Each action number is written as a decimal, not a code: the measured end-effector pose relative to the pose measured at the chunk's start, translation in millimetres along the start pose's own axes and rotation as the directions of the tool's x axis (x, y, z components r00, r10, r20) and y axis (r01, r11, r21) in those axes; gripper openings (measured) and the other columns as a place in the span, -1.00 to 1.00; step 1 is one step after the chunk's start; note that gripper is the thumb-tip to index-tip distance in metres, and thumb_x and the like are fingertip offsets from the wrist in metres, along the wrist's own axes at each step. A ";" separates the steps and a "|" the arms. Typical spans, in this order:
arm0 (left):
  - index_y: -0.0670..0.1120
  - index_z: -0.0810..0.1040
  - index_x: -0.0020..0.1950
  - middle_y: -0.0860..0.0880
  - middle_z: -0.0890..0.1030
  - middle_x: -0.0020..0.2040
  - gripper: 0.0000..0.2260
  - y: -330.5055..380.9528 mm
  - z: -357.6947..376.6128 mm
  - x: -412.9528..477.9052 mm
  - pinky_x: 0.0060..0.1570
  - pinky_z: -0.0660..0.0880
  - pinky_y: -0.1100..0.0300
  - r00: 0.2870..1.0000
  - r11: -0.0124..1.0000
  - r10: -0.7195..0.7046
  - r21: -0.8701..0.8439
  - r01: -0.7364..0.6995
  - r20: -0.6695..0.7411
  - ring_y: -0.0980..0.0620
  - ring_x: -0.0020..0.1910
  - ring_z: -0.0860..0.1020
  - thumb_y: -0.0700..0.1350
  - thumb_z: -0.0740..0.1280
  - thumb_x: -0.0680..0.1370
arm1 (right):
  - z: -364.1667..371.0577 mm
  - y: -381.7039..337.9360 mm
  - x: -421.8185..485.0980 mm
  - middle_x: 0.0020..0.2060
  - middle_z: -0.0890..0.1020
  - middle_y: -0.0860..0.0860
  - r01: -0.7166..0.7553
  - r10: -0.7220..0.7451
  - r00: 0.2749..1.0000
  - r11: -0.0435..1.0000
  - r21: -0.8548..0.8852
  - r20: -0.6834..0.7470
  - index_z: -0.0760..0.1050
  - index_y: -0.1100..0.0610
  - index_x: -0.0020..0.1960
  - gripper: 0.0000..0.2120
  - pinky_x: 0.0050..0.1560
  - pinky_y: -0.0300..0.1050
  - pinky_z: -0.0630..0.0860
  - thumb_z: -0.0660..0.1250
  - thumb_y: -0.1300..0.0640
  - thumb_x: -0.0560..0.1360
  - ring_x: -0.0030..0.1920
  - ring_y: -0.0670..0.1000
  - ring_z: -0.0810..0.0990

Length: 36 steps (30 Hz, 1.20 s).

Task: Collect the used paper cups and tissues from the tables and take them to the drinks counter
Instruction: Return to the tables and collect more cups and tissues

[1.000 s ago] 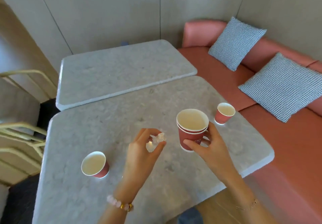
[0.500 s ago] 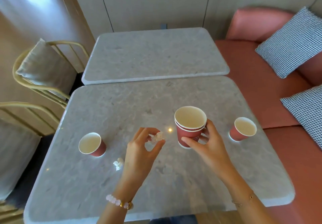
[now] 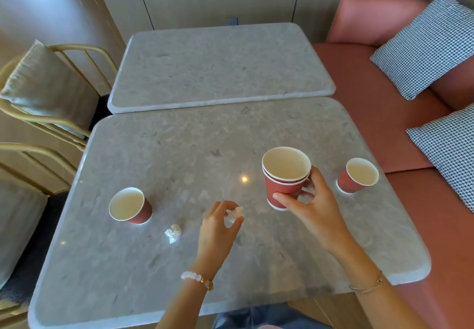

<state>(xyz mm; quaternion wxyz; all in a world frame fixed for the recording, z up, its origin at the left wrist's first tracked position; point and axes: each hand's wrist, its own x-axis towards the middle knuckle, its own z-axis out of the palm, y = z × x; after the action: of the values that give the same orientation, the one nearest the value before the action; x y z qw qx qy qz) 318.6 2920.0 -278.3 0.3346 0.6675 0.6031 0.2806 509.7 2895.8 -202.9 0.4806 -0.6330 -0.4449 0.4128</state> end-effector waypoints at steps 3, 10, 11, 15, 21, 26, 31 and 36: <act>-0.05 0.58 0.01 0.02 0.57 -0.02 -0.83 -22.7 12.1 -0.5 -0.19 0.33 0.45 0.997 0.996 -0.073 0.052 0.072 0.017 0.07 -0.10 0.51 -0.12 0.45 0.44 | 3.4 3.5 -1.1 0.11 0.60 -0.08 -0.012 0.013 1.000 1.000 -0.013 0.016 0.39 -0.11 0.24 -0.36 0.10 -0.18 0.50 0.55 -0.03 0.22 0.12 -0.07 0.59; -0.04 0.58 0.04 0.01 0.61 0.03 -0.80 -52.5 21.1 -3.5 -0.04 0.30 0.25 0.996 0.976 -0.083 0.204 0.075 0.030 -0.02 0.04 0.45 -0.05 0.45 0.45 | 9.9 9.6 -3.1 0.12 0.60 -0.09 -0.051 0.053 0.998 0.997 -0.062 0.034 0.38 -0.09 0.27 -0.34 0.04 -0.23 0.50 0.58 0.00 0.25 0.12 -0.10 0.59; -0.05 0.58 0.04 0.00 0.61 0.03 -0.80 -54.1 21.3 -3.5 -0.03 0.30 0.25 0.997 0.974 -0.076 0.215 0.068 0.030 -0.02 0.04 0.46 -0.06 0.45 0.44 | 10.5 10.7 -3.3 0.12 0.59 -0.08 -0.054 0.057 0.998 0.996 -0.069 0.035 0.38 -0.09 0.27 -0.35 0.04 -0.24 0.50 0.58 0.03 0.27 0.12 -0.09 0.59; -0.04 0.57 0.09 0.01 0.61 0.06 -0.76 -57.0 20.5 -3.8 0.03 0.28 0.22 0.997 0.967 -0.054 0.251 0.041 0.046 -0.03 0.08 0.46 -0.04 0.43 0.45 | 14.6 11.9 -3.6 0.11 0.60 -0.10 -0.062 0.065 0.997 0.996 -0.071 0.045 0.38 -0.09 0.27 -0.37 0.03 -0.26 0.49 0.58 0.06 0.28 0.11 -0.11 0.59; 0.03 0.46 0.29 0.05 0.51 0.25 -0.54 -55.5 5.8 -7.0 0.23 0.26 0.15 0.994 0.960 -0.002 0.280 -0.029 0.106 -0.01 0.27 0.37 0.02 0.45 0.42 | 22.3 7.2 -3.5 0.11 0.60 -0.10 -0.045 0.048 0.995 0.998 -0.044 0.083 0.40 -0.10 0.25 -0.39 0.08 -0.20 0.50 0.57 0.06 0.28 0.12 -0.11 0.58; -0.03 0.49 0.27 0.01 0.55 0.21 -0.56 -38.6 -27.2 -5.7 0.19 0.33 0.09 0.998 0.967 0.070 0.247 -0.068 0.004 -0.07 0.23 0.43 0.01 0.46 0.43 | 33.4 -0.9 -1.1 0.11 0.60 -0.09 -0.006 0.010 0.993 0.999 -0.035 0.118 0.40 -0.08 0.25 -0.40 0.12 -0.17 0.50 0.57 0.05 0.28 0.13 -0.11 0.57; -0.10 0.54 0.20 -0.05 0.60 0.13 -0.65 -16.3 -67.1 -6.2 0.11 0.46 -0.05 0.968 0.946 0.185 0.296 -0.129 -0.168 -0.14 0.13 0.52 -0.05 0.45 0.44 | 50.3 -10.4 2.1 0.10 0.60 -0.06 0.022 -0.020 0.987 1.000 -0.007 0.162 0.40 -0.07 0.25 -0.36 0.15 -0.07 0.52 0.54 -0.04 0.22 0.12 -0.07 0.59; -0.15 0.55 0.15 -0.06 0.61 0.04 -0.70 -4.3 -105.3 -13.4 0.05 0.48 -0.06 0.921 0.941 0.240 0.308 -0.142 -0.307 -0.16 0.03 0.55 -0.05 0.35 0.47 | 69.6 -17.4 7.8 0.06 0.62 -0.05 0.058 -0.058 0.977 0.998 0.007 0.207 0.42 -0.08 0.20 -0.41 0.15 -0.02 0.53 0.57 0.04 0.24 0.08 -0.07 0.61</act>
<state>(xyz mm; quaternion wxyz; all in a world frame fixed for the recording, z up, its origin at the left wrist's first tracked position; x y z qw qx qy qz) 232.4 2918.3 -216.2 0.0983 0.7056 0.6165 0.3351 442.7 2922.5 -200.4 0.4439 -0.5731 -0.5106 0.4625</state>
